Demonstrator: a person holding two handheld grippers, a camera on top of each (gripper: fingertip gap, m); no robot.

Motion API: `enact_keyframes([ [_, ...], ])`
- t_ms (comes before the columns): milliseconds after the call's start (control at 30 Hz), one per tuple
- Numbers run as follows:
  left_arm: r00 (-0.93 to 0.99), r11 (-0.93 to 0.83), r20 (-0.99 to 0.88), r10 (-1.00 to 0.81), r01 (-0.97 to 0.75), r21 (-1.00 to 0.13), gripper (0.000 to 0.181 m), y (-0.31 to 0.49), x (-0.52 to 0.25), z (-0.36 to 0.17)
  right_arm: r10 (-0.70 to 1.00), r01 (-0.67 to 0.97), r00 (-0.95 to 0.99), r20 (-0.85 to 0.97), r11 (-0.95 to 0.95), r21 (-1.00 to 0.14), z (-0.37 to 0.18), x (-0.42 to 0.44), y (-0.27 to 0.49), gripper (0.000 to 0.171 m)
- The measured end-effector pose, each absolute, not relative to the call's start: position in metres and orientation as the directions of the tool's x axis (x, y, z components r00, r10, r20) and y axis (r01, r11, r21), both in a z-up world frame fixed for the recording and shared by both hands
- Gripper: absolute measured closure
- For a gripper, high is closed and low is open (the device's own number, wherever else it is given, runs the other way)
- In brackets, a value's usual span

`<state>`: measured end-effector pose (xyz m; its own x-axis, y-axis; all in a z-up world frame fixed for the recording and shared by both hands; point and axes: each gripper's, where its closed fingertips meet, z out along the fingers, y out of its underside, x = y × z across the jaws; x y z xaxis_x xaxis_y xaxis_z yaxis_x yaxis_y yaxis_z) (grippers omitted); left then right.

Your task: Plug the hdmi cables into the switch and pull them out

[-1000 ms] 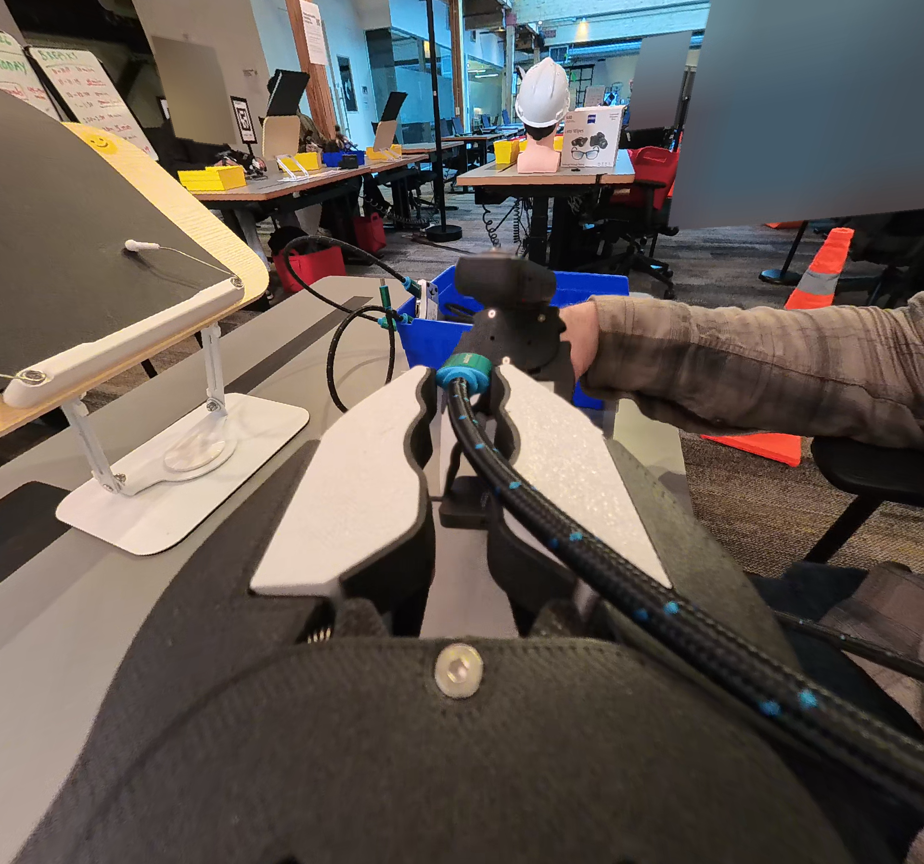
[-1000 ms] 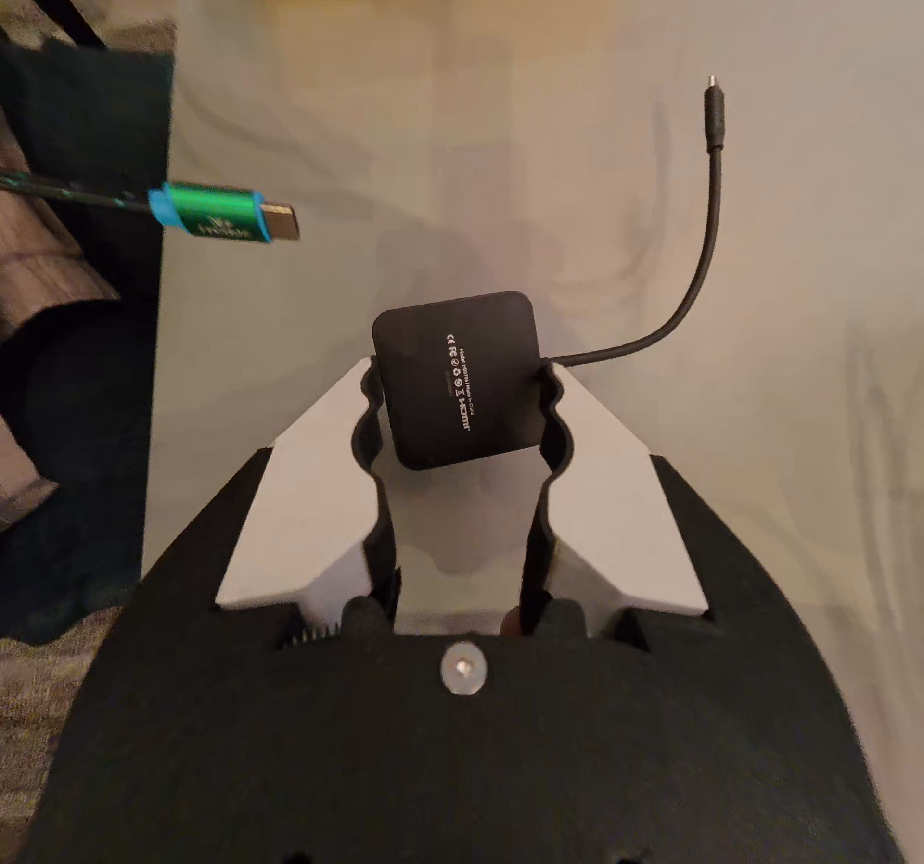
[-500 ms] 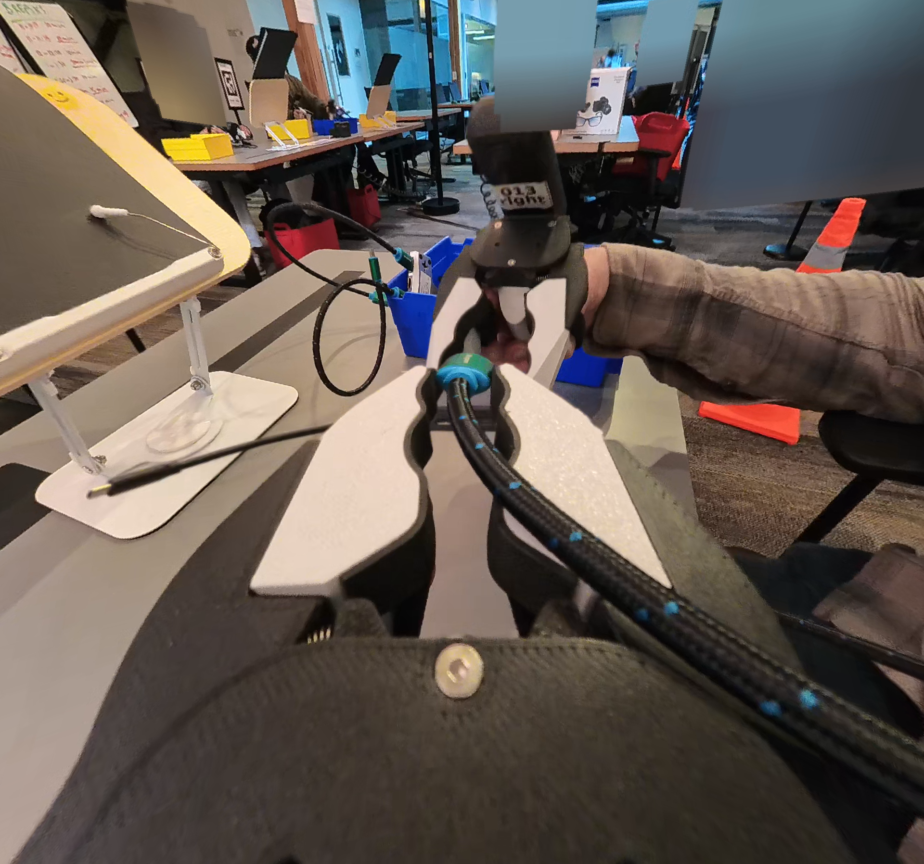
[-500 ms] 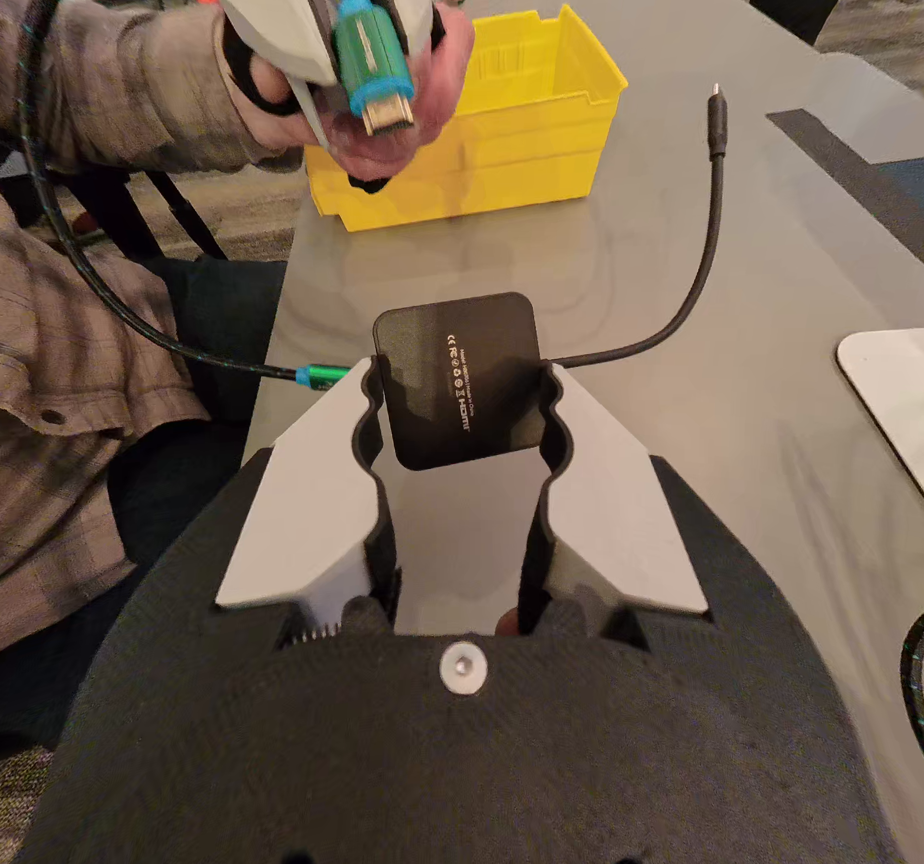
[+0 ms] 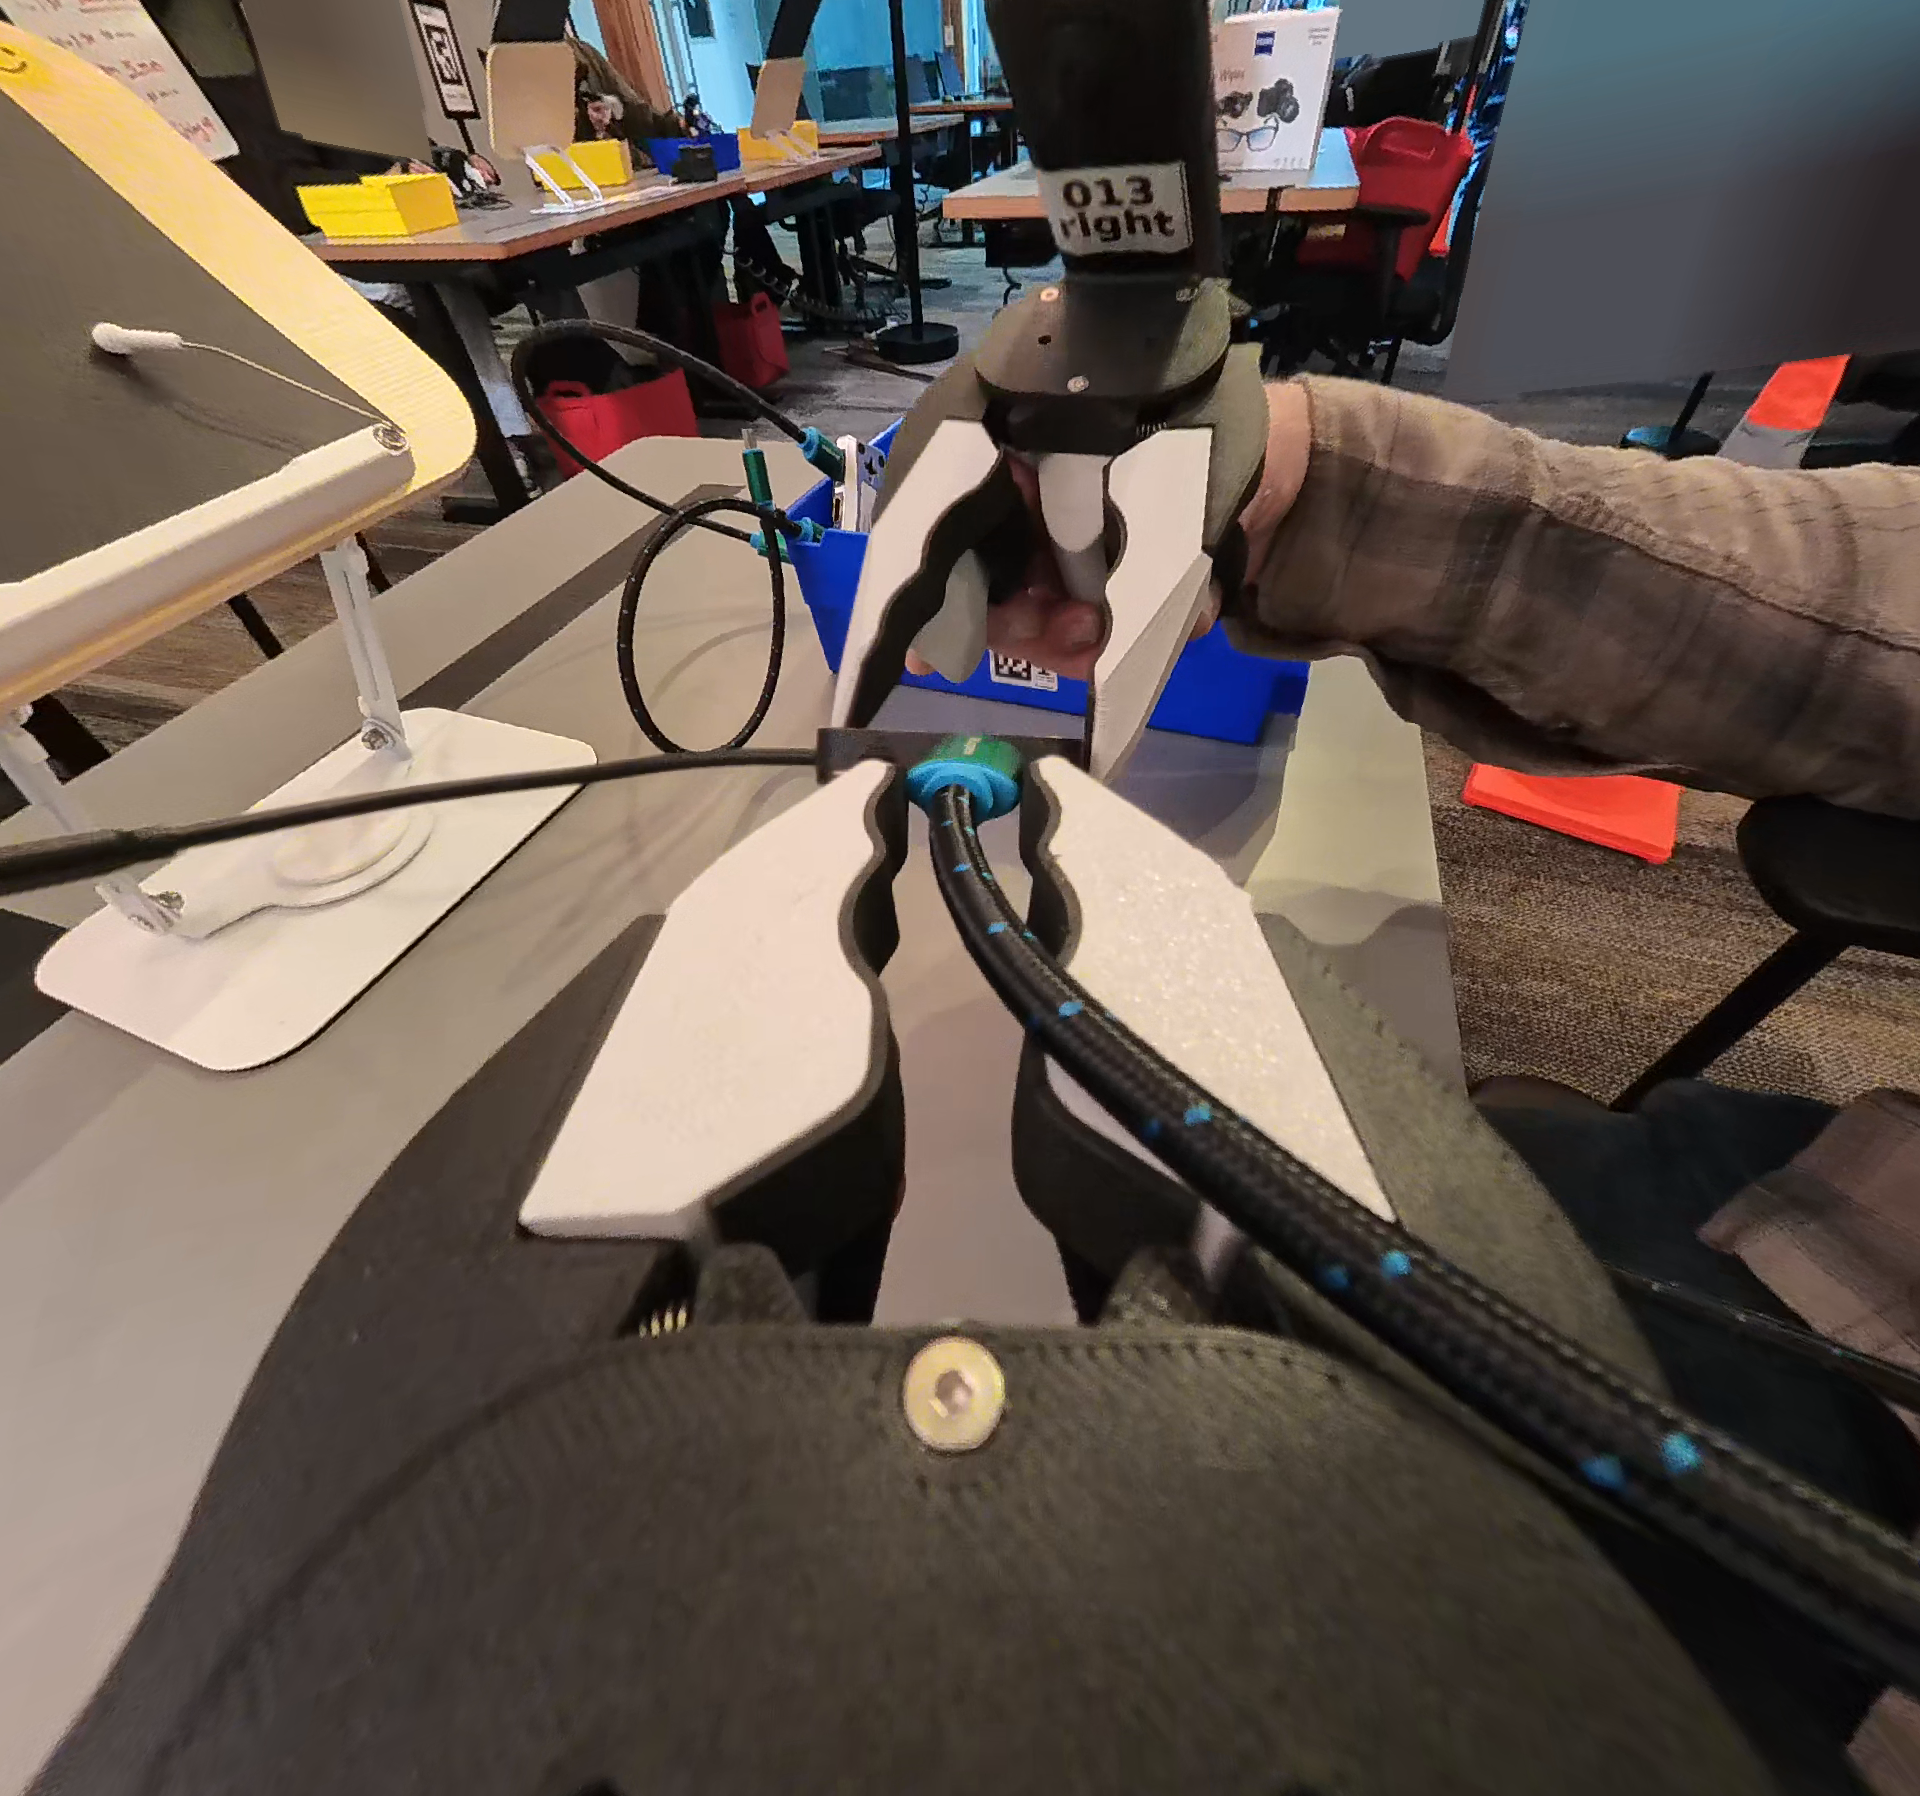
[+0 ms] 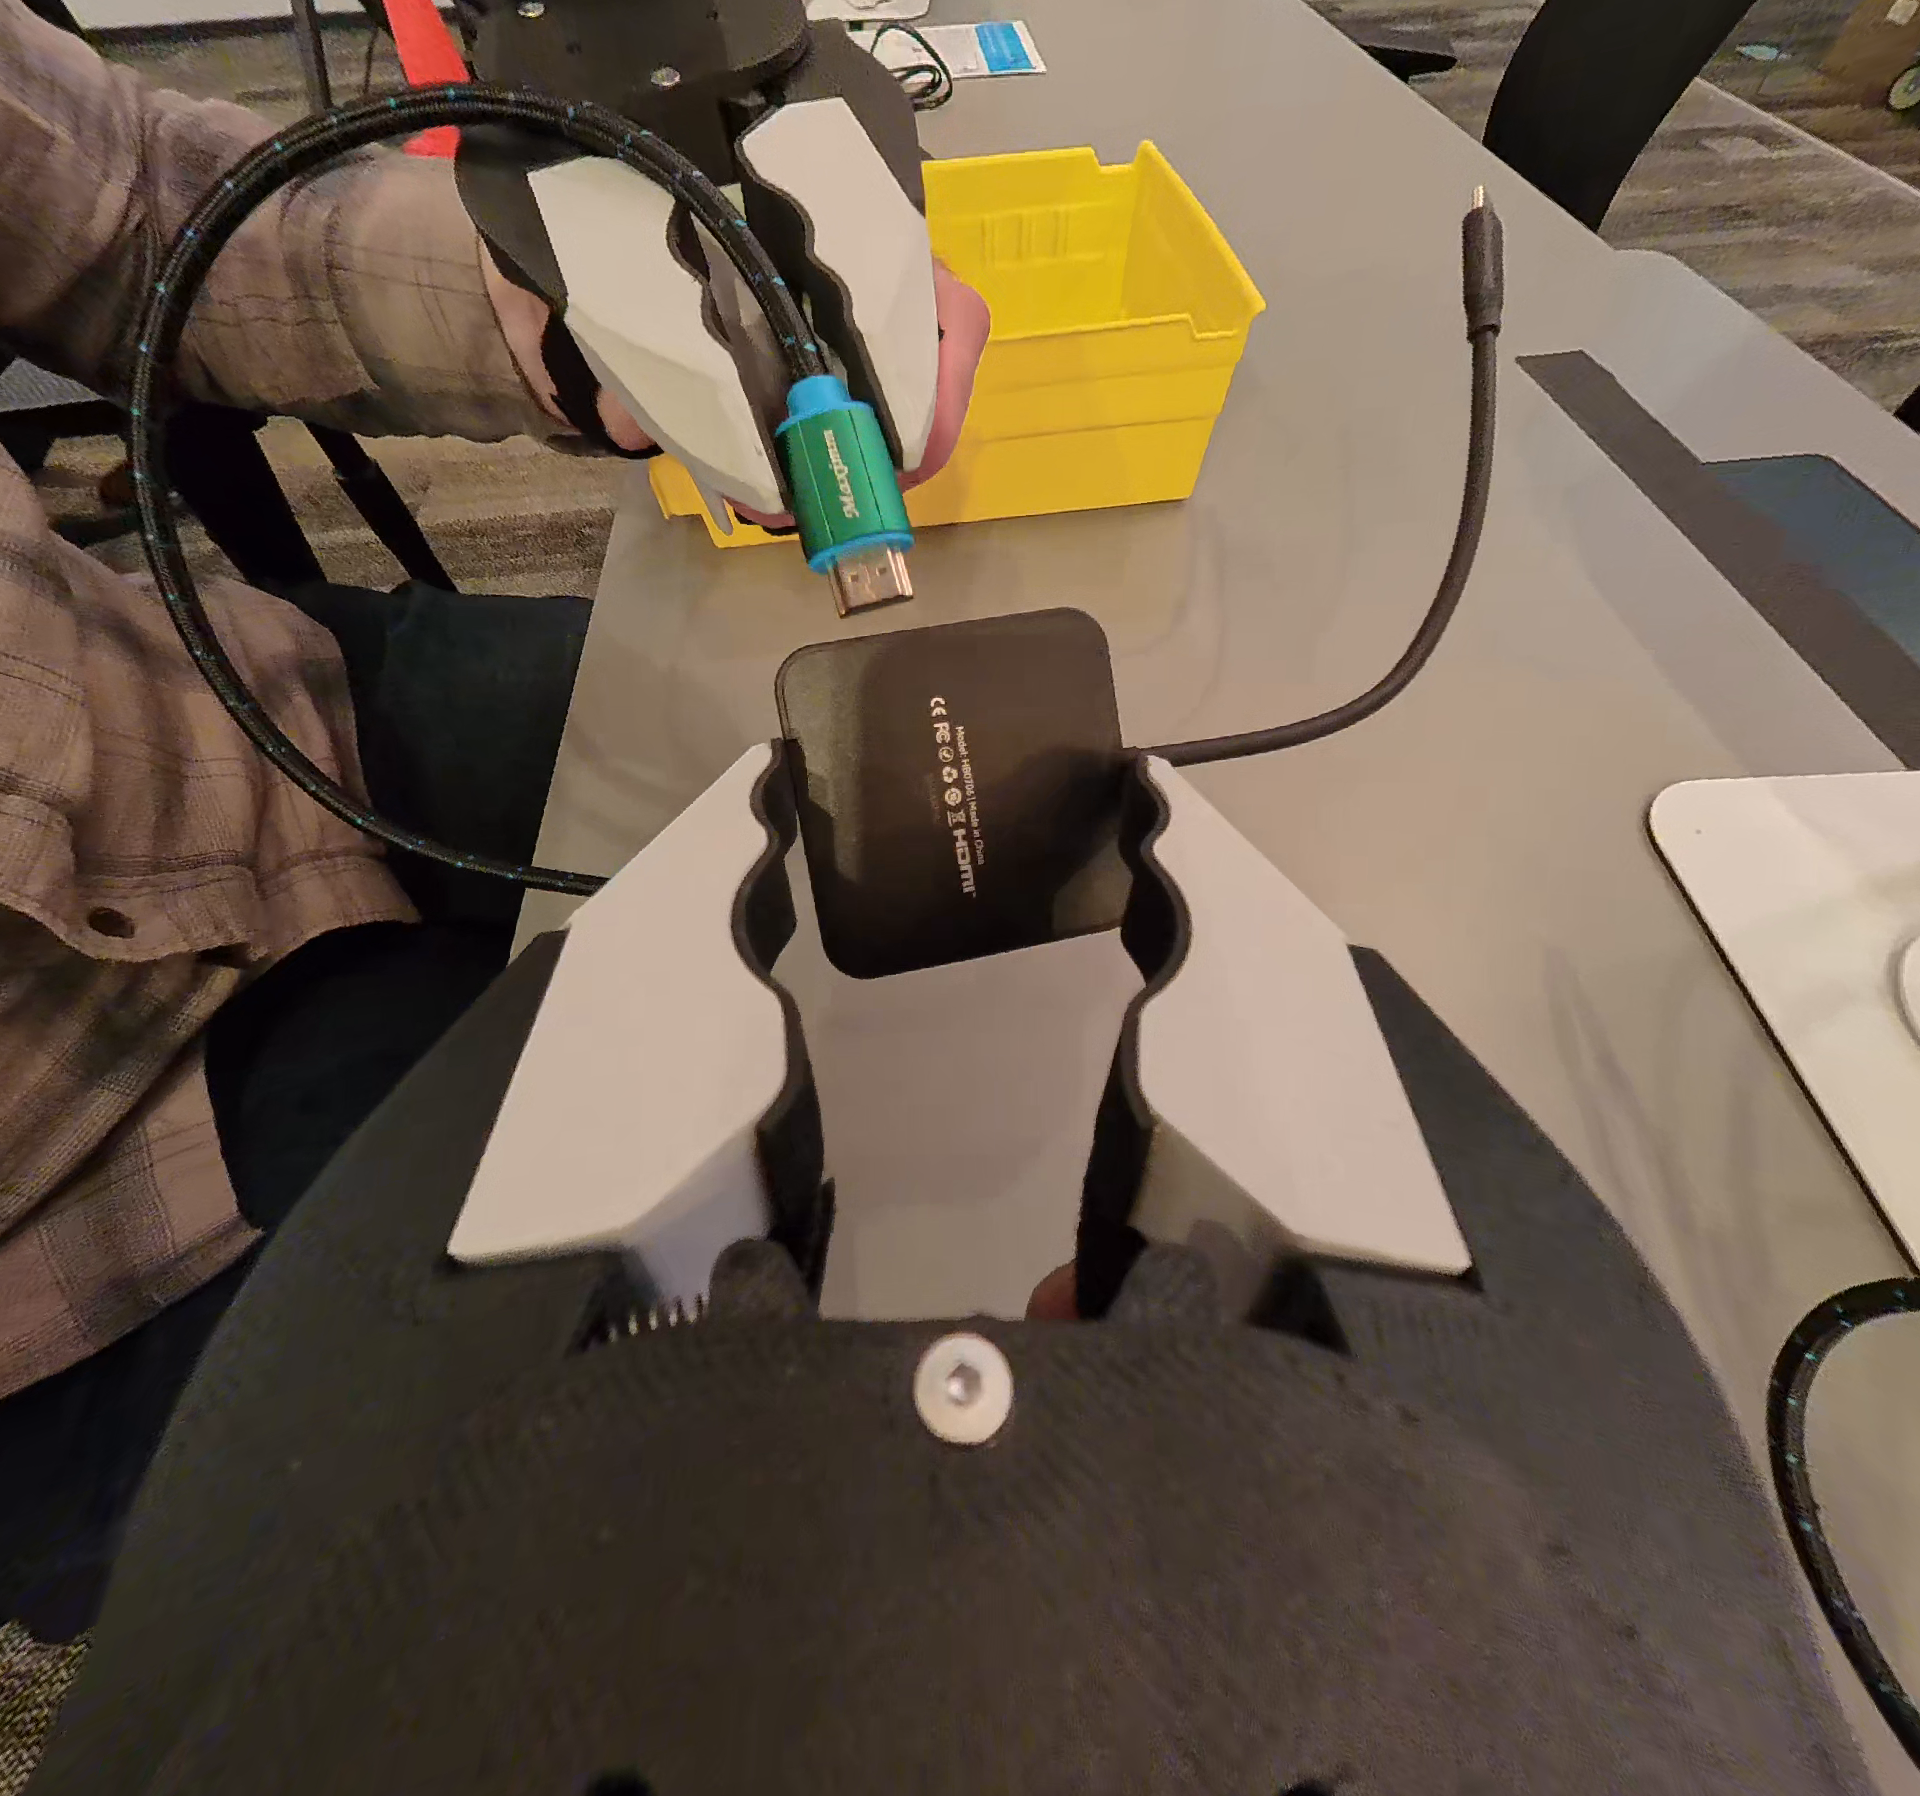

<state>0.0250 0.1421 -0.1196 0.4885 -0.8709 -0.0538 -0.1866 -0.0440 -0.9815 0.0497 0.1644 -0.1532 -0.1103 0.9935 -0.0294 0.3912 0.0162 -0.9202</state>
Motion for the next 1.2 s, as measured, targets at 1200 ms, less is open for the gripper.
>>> enact_keyframes([
  [1200, 0.490, -0.089, -0.028, -0.872, -0.214, -0.973, 0.162, 0.1420, 0.0229, -0.1255, 0.994, 0.415, -0.096, 0.053, 0.088, -0.906, -0.1506, 0.0431, 0.1626, 0.110],
])
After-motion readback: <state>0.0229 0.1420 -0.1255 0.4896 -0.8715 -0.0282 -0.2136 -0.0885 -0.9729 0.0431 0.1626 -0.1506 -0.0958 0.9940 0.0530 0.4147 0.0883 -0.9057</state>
